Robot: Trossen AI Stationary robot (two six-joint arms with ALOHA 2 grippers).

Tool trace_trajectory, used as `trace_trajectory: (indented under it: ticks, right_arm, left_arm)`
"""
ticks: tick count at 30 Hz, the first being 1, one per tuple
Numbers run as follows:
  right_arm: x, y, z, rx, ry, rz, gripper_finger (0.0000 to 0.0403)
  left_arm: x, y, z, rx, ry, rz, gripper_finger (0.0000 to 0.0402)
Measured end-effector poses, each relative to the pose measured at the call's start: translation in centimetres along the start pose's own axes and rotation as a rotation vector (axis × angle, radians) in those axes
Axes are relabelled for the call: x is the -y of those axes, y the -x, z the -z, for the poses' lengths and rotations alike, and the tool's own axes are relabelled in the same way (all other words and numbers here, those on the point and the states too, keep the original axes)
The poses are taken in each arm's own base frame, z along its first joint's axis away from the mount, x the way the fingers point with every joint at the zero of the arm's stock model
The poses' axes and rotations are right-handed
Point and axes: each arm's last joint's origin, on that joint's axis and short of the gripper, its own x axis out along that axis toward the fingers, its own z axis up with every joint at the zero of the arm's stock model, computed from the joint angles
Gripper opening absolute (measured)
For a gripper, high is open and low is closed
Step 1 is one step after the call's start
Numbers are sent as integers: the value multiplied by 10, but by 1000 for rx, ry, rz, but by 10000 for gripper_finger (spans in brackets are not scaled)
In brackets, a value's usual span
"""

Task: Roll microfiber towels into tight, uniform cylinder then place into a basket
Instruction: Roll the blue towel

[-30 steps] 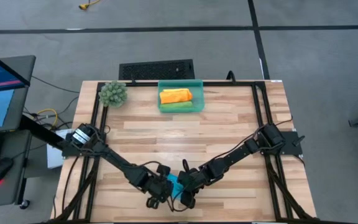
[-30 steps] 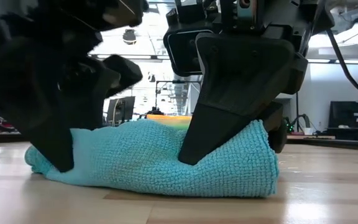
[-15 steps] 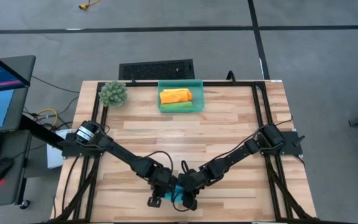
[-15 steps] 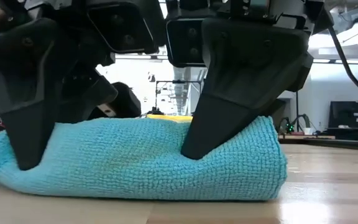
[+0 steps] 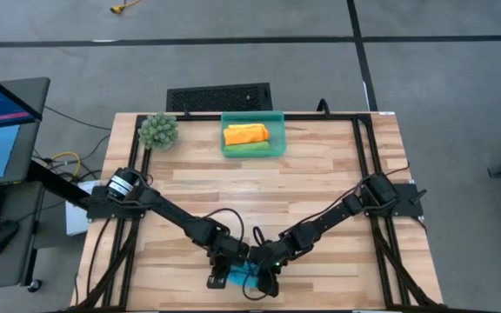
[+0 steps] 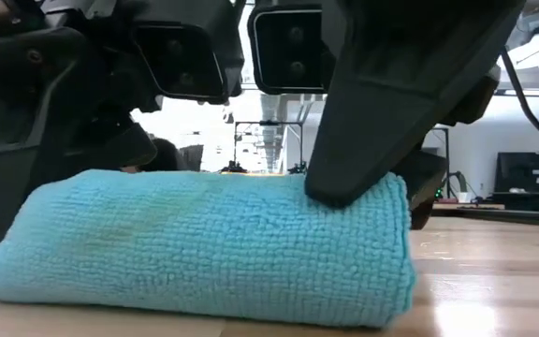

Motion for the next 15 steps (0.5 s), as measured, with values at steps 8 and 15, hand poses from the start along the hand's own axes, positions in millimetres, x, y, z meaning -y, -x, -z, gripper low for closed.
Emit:
trace_trajectory:
  ticks: [8,15]
  right_arm:
    - [-2,9,-1,-44,26,-11,229]
    - [-26,50,15,-68,100,177,230]
  left_arm:
    - [-1,0,1,-16,31,1,24]
    - [0,0,3,-31,46,-5,24]
